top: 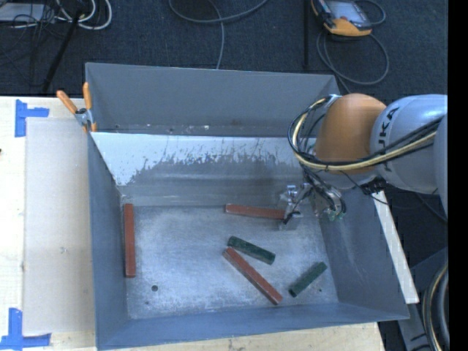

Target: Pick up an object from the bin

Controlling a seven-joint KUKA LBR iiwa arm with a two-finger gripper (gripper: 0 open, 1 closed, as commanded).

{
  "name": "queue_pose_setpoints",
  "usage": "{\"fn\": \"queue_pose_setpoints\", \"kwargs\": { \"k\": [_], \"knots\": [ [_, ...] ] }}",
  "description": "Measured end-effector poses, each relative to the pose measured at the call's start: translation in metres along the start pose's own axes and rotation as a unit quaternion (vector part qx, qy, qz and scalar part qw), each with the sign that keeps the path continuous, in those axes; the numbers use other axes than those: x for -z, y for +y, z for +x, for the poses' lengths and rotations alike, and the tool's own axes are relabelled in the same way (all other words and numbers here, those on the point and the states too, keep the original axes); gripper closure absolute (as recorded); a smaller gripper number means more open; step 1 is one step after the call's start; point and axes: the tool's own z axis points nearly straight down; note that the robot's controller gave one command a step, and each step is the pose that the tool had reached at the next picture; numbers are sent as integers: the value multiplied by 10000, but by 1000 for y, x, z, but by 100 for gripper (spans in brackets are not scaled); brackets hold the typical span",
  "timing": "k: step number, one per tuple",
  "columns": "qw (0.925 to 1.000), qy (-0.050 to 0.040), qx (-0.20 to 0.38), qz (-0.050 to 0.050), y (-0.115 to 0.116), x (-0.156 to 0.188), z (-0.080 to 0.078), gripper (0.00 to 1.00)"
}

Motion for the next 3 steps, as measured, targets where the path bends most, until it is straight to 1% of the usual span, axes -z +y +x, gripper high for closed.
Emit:
{"fn": "queue_pose_setpoints", "kwargs": {
  "k": [1,2,3],
  "knots": [
    [9999,-47,110,9,14,214,1,100],
    [9999,-3,105,-1,14,209,2,0],
    [9997,56,-242,-21,97,115,26,0]
  ]
}}
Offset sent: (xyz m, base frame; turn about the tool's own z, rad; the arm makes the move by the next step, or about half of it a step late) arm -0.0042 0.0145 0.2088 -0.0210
